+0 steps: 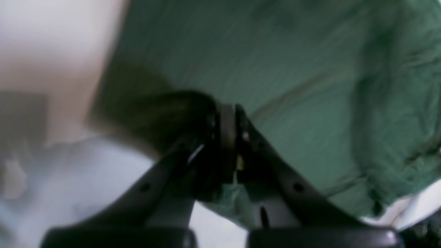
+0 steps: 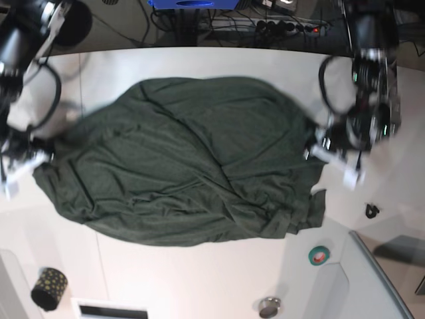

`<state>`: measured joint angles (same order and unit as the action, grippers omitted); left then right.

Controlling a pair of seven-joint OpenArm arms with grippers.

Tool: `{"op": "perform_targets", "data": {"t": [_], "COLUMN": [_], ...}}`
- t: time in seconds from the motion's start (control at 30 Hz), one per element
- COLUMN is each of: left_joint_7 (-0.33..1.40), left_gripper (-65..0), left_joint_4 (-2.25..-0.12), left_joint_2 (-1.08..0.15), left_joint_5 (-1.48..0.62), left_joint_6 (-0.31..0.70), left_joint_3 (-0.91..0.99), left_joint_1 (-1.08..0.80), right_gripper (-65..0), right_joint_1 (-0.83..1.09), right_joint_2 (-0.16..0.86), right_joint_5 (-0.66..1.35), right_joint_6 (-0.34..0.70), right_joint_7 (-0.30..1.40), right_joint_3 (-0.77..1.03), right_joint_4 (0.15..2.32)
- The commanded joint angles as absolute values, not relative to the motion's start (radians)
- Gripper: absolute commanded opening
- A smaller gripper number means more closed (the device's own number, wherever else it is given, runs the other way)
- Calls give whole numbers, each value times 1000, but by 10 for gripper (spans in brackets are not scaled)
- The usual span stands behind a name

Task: Layout the t-shirt on the table in an organized manner, then fold the t-shirt properly
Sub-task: 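Pull the held shirt edge back toward the arms with both grippers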

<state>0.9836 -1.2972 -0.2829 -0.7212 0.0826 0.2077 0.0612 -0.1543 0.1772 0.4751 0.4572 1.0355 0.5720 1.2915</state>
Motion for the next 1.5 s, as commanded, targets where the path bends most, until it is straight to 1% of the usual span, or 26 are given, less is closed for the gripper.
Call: {"op": "perform_targets", "data": {"t": [0.0, 0.13, 0.27, 0.4, 0.53, 0.63, 0.73, 0.83, 0.97, 1.1, 1.23, 1.37, 1.47], "left_joint_7": [980, 981, 984, 986, 987, 997, 1000, 1000, 1000, 998, 990, 940, 935], "left_gripper": [-650, -650, -650, -650, -650, -650, -650, -650, -650, -650, -650, -650, -650], "left_joint_4": [-1273, -1106, -1089, -1127, -1150, -1196, -1268, -1360, -1452, -1521, -1537, -1532, -1529], "left_joint_2": [-297, -278, -266, -275, -300, -302, -302, -300, -306, -348, -386, -420, -423], "left_joint_5": [-713, -682, -684, -682, -684, -680, -682, -684, -680, -682, -680, -682, -677], "left_joint_6": [81, 81, 81, 81, 81, 81, 81, 82, 87, 88, 88, 88, 88], "left_joint_3": [188, 111, 133, 185, 196, 197, 188, 188, 196, 196, 199, 220, 260], "left_joint_1": [150, 476, 708, 834, 854, 762, 638, 476, 236, 44, -84, -156, -176], "right_gripper": [-645, -645, -645, -645, -647, -647, -648, -648, -648, -648, -648, -648, -648], "right_joint_1": [-234, -479, -673, -779, -788, -690, -561, -409, -177, -4, 94, 145, 165], "right_joint_2": [225, 332, 410, 487, 533, 550, 542, 504, 426, 369, 320, 303, 302], "right_joint_5": [483, 484, 487, 489, 489, 489, 490, 490, 490, 490, 490, 490, 489], "right_joint_6": [452, 456, 458, 460, 460, 460, 461, 461, 461, 461, 461, 461, 461], "right_joint_7": [1004, 955, 967, 1003, 1007, 1015, 983, 944, 946, 940, 937, 937, 937], "right_joint_3": [547, 446, 407, 407, 404, 412, 414, 421, 545, 579, 582, 582, 584], "right_joint_4": [1268, 1124, 1142, 1268, 1299, 1300, 1300, 1319, 1448, 1503, 1501, 1508, 1500]}}
